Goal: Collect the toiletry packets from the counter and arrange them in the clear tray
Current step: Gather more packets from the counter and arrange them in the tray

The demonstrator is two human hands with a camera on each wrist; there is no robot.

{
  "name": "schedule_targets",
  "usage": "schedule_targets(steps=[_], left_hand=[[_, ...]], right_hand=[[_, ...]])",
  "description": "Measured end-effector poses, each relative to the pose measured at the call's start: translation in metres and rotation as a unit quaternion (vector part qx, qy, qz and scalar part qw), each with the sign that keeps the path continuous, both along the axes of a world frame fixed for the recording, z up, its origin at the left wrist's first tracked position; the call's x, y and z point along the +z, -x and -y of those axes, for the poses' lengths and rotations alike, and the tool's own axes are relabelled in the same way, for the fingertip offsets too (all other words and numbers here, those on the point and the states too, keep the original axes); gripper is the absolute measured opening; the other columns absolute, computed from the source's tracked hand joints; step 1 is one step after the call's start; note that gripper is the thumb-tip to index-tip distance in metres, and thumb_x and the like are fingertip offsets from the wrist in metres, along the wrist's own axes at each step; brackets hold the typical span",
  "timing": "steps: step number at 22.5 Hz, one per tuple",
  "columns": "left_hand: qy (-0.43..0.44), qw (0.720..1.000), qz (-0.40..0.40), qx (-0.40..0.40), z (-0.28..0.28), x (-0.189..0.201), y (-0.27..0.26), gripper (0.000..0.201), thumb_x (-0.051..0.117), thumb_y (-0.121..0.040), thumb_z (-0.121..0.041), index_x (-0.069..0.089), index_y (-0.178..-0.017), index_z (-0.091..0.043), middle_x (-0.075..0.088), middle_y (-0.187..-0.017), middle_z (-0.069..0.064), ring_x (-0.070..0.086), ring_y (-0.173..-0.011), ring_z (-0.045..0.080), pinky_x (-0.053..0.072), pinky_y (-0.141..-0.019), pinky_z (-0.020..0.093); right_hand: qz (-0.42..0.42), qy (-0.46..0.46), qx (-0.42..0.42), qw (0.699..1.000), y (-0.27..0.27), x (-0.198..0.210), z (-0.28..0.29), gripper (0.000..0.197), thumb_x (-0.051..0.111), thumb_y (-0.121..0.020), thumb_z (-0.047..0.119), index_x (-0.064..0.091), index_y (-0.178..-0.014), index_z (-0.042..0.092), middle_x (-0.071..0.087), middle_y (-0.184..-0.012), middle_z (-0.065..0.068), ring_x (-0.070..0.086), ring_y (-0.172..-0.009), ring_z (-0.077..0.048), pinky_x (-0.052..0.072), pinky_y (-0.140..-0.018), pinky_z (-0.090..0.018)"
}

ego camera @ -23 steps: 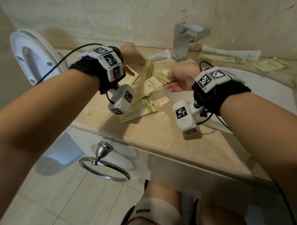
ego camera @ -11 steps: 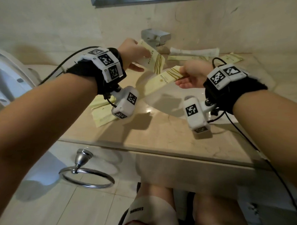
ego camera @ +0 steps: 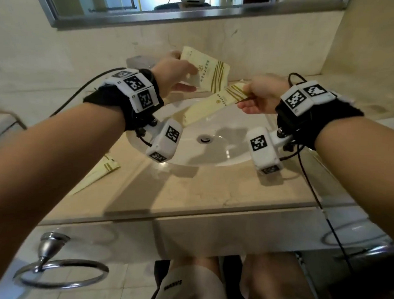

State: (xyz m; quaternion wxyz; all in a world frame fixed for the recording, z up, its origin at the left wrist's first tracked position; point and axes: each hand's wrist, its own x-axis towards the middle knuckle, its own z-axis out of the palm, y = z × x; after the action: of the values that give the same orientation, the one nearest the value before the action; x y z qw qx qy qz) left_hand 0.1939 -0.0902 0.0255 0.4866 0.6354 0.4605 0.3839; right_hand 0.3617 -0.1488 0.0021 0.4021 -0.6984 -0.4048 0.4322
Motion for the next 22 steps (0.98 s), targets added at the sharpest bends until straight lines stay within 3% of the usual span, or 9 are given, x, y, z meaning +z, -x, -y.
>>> schedule_targets(steps=[2, 5, 8, 13, 17, 22], left_hand=[[-0.002, 1.000, 0.013, -0.017, 0.003, 0.002, -0.020, 0.043, 0.050, -0.092, -0.001, 0.042, -0.135, -0.006, 0.060, -0.116, 0.008, 0.065, -0.088, 0.016, 0.060, -0.061, 0.024], [-0.009, 0.998, 0.012, -0.054, 0.013, 0.002, -0.060, 0.038, 0.049, -0.093, -0.001, 0.045, -0.130, -0.005, 0.059, -0.113, 0.006, 0.062, -0.095, 0.018, 0.059, -0.068, 0.025], [-0.003, 0.996, 0.009, -0.088, 0.021, 0.001, -0.089, 0.031, 0.049, -0.094, -0.002, 0.047, -0.124, -0.007, 0.060, -0.113, 0.007, 0.063, -0.097, 0.020, 0.059, -0.072, 0.027], [-0.008, 0.992, 0.016, -0.128, 0.031, 0.003, -0.133, 0.024, 0.052, -0.092, -0.004, 0.047, -0.116, -0.006, 0.060, -0.120, 0.012, 0.064, -0.085, 0.016, 0.061, -0.060, 0.025], [-0.018, 0.988, 0.019, -0.149, 0.040, 0.006, -0.156, 0.020, 0.050, -0.094, -0.005, 0.046, -0.113, -0.005, 0.062, -0.112, 0.009, 0.064, -0.080, 0.013, 0.061, -0.062, 0.024], [-0.014, 0.981, 0.023, -0.195, 0.056, 0.002, -0.186, 0.016, 0.048, -0.094, -0.005, 0.048, -0.110, -0.006, 0.065, -0.100, 0.004, 0.066, -0.082, 0.012, 0.059, -0.063, 0.023]], right_hand=[[0.001, -0.001, -0.020, 1.000, -0.020, 0.004, 0.009, 0.034, 0.027, -0.102, 0.012, 0.048, -0.076, 0.008, 0.055, -0.072, -0.002, 0.057, -0.036, -0.004, 0.047, -0.036, -0.014], [0.021, -0.002, -0.077, 0.997, -0.058, 0.006, 0.028, 0.034, 0.026, -0.102, 0.012, 0.048, -0.076, 0.010, 0.056, -0.070, -0.002, 0.053, -0.027, -0.001, 0.048, -0.039, -0.015], [0.020, 0.003, -0.096, 0.995, -0.081, 0.008, 0.042, 0.035, 0.026, -0.102, 0.012, 0.048, -0.076, 0.009, 0.055, -0.070, -0.002, 0.052, -0.026, -0.001, 0.046, -0.034, -0.012], [0.019, 0.007, -0.126, 0.992, -0.108, 0.007, 0.066, 0.036, 0.024, -0.102, 0.011, 0.049, -0.075, 0.009, 0.055, -0.070, -0.002, 0.052, -0.026, 0.000, 0.045, -0.034, -0.012], [0.023, 0.001, -0.154, 0.988, -0.125, 0.011, 0.086, 0.036, 0.026, -0.102, 0.012, 0.049, -0.075, 0.010, 0.055, -0.070, -0.001, 0.054, -0.047, -0.003, 0.047, -0.042, -0.015], [0.027, 0.008, -0.206, 0.978, -0.153, 0.008, 0.119, 0.033, 0.030, -0.102, 0.014, 0.050, -0.076, 0.009, 0.058, -0.070, -0.001, 0.055, -0.031, -0.001, 0.049, -0.041, -0.016]])
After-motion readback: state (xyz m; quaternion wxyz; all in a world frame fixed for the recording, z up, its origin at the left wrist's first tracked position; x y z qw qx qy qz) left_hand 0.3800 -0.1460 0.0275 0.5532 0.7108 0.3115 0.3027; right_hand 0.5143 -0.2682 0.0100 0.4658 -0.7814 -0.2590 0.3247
